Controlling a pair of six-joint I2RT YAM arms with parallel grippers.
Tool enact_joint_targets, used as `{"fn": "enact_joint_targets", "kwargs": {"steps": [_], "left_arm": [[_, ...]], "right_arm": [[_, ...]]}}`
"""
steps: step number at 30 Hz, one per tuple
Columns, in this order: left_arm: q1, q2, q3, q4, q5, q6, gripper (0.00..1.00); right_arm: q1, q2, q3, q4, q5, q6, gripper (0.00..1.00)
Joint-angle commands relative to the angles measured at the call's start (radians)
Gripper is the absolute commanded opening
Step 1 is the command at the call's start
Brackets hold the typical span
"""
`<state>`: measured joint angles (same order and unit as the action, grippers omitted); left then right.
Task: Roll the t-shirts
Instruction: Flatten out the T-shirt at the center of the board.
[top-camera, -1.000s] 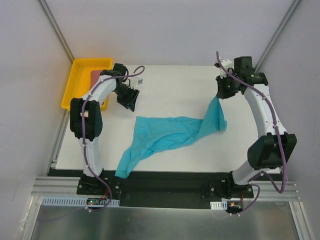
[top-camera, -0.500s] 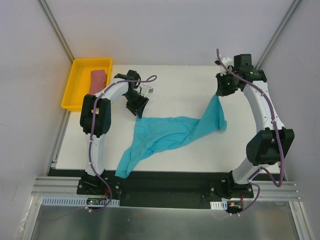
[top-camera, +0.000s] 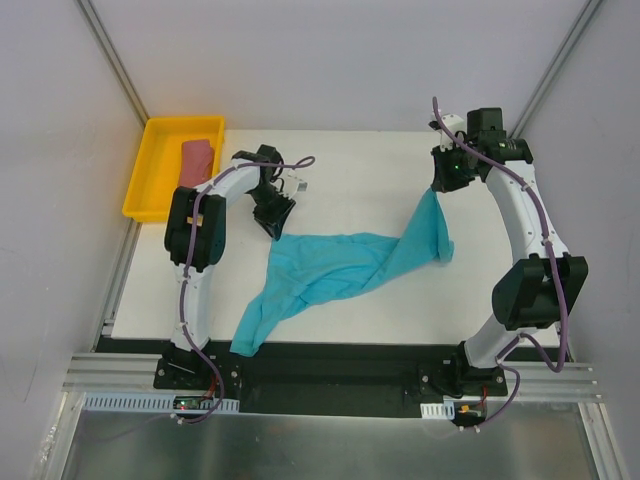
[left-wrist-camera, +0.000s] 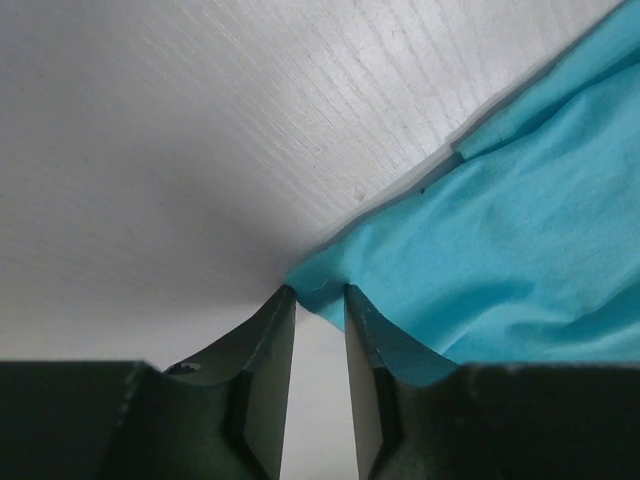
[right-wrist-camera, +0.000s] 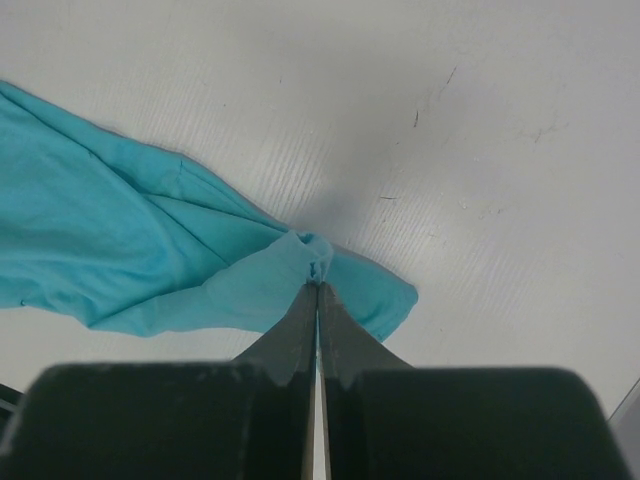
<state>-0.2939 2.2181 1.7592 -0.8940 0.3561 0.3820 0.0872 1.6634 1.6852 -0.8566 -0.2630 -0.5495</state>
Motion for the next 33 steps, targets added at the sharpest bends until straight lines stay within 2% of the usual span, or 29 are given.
{"fn": "enact_joint_targets", "kwargs": {"steps": [1,5,10,15,19,22,29,33], "left_arm": [[-0.021,0.018,-0.007,-0.010,0.004,0.018,0.17],[-0.019,0.002,-0.026,-0.003,0.009,0.024,0.00],[0.012,-0.076,0.068,-0.006,-0.009,0.009,0.00],[0.079,-0.233,0.233,-0.016,-0.012,0.014,0.00],[0.113,-0.293,0.364,-0.040,-0.022,-0.002,0.00],[0.124,-0.322,0.430,-0.068,-0.023,-0.011,0.00],[0.127,-0.420,0.456,-0.066,-0.019,-0.020,0.00],[0.127,-0.526,0.445,-0.066,-0.008,-0.037,0.00]], "right_arm": [[-0.007,-0.011,0.031,0.001,-0.013,0.016,0.01],[-0.006,-0.014,0.016,0.008,-0.004,0.007,0.01],[-0.036,0.021,0.080,0.011,0.048,-0.052,0.01],[-0.108,0.125,0.290,-0.016,0.057,-0.121,0.01],[-0.132,0.160,0.433,-0.012,0.082,-0.141,0.01],[-0.132,0.115,0.472,0.042,0.070,-0.116,0.01],[-0.127,-0.030,0.472,0.099,0.085,-0.079,0.01],[-0.129,-0.131,0.429,0.113,0.117,-0.086,0.01]]}}
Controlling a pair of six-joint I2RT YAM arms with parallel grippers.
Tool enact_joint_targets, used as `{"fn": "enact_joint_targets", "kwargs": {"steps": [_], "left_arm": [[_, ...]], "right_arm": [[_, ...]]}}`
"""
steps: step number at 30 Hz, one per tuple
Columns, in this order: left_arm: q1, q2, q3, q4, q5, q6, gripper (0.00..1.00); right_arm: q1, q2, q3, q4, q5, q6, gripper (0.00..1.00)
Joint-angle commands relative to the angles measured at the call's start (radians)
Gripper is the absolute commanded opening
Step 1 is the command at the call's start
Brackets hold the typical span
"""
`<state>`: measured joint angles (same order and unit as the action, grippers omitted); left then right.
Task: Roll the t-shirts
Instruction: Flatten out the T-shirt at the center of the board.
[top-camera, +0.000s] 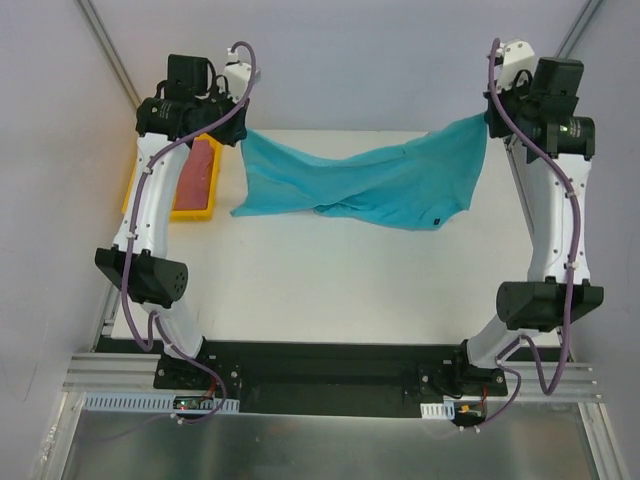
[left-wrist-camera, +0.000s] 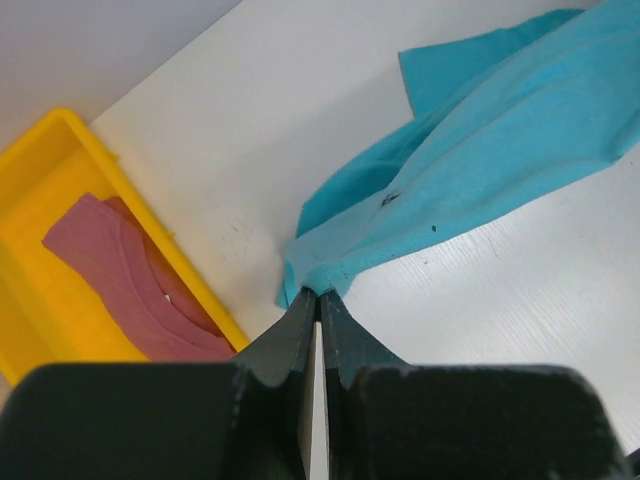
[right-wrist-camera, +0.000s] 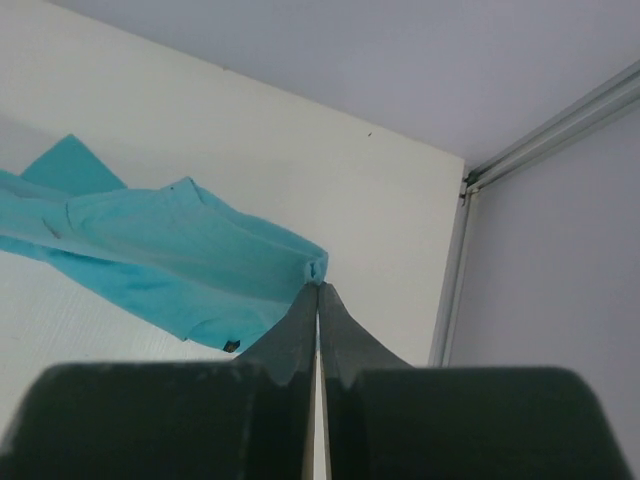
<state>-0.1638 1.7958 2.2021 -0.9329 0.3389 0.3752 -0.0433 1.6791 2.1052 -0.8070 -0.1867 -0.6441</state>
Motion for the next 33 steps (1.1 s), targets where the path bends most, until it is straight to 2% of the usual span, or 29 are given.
{"fn": "enact_joint_targets", "kwargs": {"steps": [1,11,21,26,30,33], "left_arm": [[-0.003,-0.127,-0.004,-0.027,0.014,-0.035,0.00],[-0.003,-0.421,-0.013,0.019,-0.080,-0.062,0.00],[-0.002,-0.604,0.004,0.042,-0.118,-0.042,0.00],[0.007,-0.685,0.027,0.054,-0.138,-0.016,0.00],[0.020,-0.711,0.077,0.074,-0.141,0.002,0.00],[0.023,-0.701,0.134,0.091,-0.140,0.011,0.00]], "right_arm": [[0.002,-0.188,0.004,0.068,0.039,0.012,0.01],[0.002,-0.455,-0.004,0.081,0.010,0.027,0.01],[0.002,-0.669,0.053,0.037,-0.022,0.084,0.01],[-0.026,-0.702,0.186,-0.020,-0.059,0.107,0.01],[-0.043,-0.693,0.289,0.008,-0.056,0.116,0.01],[-0.059,-0.680,0.302,0.052,-0.062,0.147,0.01]]}}
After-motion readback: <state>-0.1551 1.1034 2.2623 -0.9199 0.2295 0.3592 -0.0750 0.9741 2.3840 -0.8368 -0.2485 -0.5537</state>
